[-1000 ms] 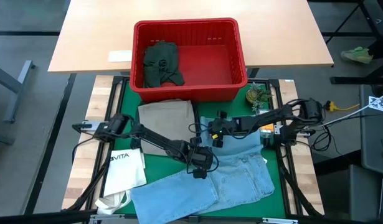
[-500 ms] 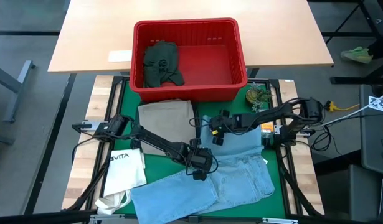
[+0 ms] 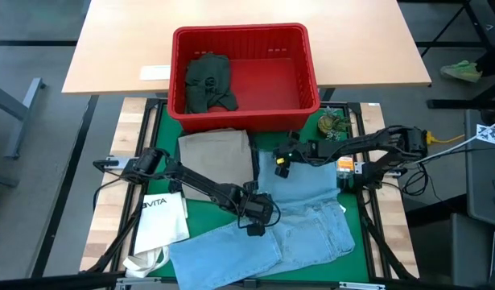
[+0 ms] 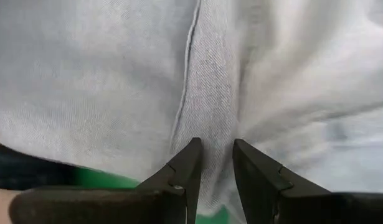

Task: Fold Laundry from Bin
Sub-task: Fold the light blue pants

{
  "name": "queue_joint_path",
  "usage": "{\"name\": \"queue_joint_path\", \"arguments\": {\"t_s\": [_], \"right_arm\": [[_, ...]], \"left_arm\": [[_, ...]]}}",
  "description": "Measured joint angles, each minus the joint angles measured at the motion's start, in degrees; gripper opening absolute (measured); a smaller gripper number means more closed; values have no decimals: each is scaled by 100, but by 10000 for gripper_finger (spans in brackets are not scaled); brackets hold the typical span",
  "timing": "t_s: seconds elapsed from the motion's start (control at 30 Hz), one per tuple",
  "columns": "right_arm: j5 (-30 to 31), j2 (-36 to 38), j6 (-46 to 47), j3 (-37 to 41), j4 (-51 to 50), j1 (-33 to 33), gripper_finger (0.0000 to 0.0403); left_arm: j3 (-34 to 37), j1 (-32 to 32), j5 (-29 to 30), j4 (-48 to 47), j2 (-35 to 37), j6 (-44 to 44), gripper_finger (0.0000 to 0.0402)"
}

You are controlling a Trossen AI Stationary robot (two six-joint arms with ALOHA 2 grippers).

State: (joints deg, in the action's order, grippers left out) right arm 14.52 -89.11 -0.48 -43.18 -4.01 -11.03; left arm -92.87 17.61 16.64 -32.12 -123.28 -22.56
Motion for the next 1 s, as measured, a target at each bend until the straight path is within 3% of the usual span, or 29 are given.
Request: {"name": "queue_joint_path", "arguments": {"t_s": [0.3, 0.53, 0.73, 1.0], "right_arm": [[396, 1140, -400, -9, -495, 2, 166], [61, 2196, -419, -9, -1822, 200, 166], [122, 2678, 298, -11, -2752, 1203, 166], [1168, 2422, 1268, -13, -3394, 2707, 166]], "left_arm": [[3, -24, 7, -55, 606, 199, 86], [1, -293, 207, 14, 680, 365, 86], [-3, -750, 225, 207, 680, 469, 86], [-11, -1396, -17, 665, 560, 815, 86]]}}
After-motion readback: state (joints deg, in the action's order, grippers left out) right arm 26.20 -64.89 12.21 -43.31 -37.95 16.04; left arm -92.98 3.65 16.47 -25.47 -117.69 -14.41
